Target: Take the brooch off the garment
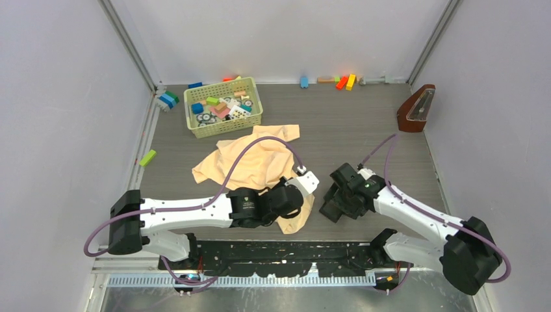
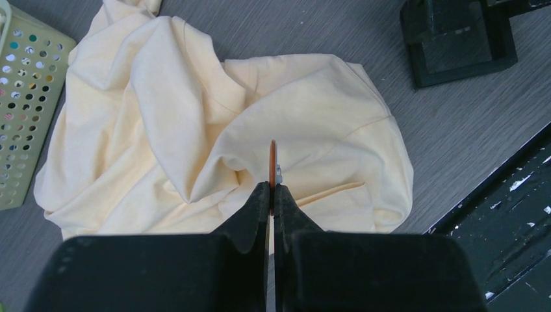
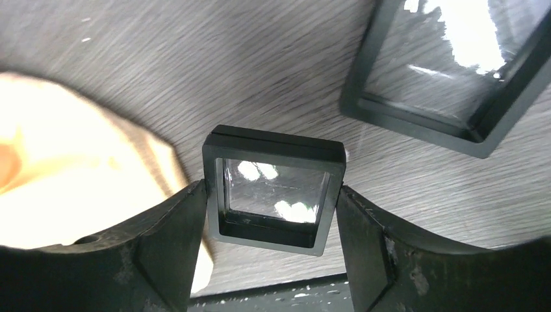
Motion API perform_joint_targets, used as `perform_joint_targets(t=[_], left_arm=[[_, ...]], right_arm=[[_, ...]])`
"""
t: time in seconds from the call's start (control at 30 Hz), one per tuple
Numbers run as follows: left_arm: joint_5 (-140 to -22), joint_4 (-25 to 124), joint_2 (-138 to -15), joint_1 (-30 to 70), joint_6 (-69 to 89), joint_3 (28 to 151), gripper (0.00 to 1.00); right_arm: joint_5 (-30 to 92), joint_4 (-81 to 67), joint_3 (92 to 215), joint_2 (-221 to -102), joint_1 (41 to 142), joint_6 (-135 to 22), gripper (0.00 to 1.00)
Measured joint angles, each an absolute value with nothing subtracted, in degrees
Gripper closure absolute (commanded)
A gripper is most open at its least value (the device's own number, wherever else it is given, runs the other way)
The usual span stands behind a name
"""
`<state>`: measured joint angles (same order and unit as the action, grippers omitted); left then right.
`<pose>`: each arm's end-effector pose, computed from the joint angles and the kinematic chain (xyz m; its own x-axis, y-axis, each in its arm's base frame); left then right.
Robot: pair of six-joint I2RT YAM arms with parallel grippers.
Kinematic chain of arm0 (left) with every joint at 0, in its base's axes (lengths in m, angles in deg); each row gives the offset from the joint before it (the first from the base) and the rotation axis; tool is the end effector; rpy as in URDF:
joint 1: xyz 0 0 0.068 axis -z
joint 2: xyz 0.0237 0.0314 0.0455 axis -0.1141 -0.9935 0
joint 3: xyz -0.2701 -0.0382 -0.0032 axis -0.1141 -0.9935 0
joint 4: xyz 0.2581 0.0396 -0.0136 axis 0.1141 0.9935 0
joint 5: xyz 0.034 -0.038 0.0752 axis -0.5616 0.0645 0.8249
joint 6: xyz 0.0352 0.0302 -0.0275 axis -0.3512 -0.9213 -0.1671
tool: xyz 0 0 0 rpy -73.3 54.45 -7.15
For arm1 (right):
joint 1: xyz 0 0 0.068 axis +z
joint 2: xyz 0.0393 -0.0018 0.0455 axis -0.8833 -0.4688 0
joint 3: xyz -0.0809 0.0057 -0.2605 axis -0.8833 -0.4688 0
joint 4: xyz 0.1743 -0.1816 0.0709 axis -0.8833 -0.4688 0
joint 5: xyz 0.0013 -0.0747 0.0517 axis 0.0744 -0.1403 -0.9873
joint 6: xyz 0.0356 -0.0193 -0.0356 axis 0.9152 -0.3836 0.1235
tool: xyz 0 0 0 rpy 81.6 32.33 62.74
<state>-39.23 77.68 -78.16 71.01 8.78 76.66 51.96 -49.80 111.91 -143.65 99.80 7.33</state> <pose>0.0813 -0.2766 0.2781 -0.2754 0.5799 -0.7667 0.6918 0.6734 0.2608 0.1442 0.1016 0.1781 -0.7632 0.5705 -0.3033 0.5291 0.8213 0.2132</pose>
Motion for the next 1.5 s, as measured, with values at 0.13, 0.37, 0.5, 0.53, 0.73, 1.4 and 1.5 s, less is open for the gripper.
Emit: perform_joint_targets(t=[0.13, 0.37, 0.5, 0.53, 0.73, 1.4, 1.5], left_arm=[[-39.6, 77.6, -78.2, 71.0, 8.8, 76.6, 1.00], [-41.3, 76.1, -77.7, 70.6, 8.9, 75.7, 1.00], [-47.8, 73.3, -76.0, 67.4, 10.1, 73.2, 1.00], [-50.7, 72.1, -75.4, 65.5, 10.9, 72.4, 1.00], [-65.6, 67.1, -69.9, 53.3, 18.5, 68.3, 1.00], [-98.2, 53.8, -68.6, 40.7, 45.5, 63.3, 1.00], [-98.8, 53.2, -69.5, 40.7, 46.0, 63.3, 1.00]], right_arm=[[49.4, -47.2, 111.2, -138.2, 99.8, 5.0, 0.38], [44.7, -41.0, 107.7, -130.4, 99.8, 1.8, 0.39], [42.6, -38.8, 107.7, -130.3, 99.5, -0.9, 0.41], [41.9, -38.3, 107.7, -130.4, 99.4, -1.7, 0.42], [36.9, -31.7, 104.6, -128.0, 99.4, -4.0, 0.47], [31.9, -14.0, 94.9, -114.4, 99.3, -6.1, 0.51], [31.5, -13.2, 94.9, -114.8, 99.3, -6.1, 0.52]])
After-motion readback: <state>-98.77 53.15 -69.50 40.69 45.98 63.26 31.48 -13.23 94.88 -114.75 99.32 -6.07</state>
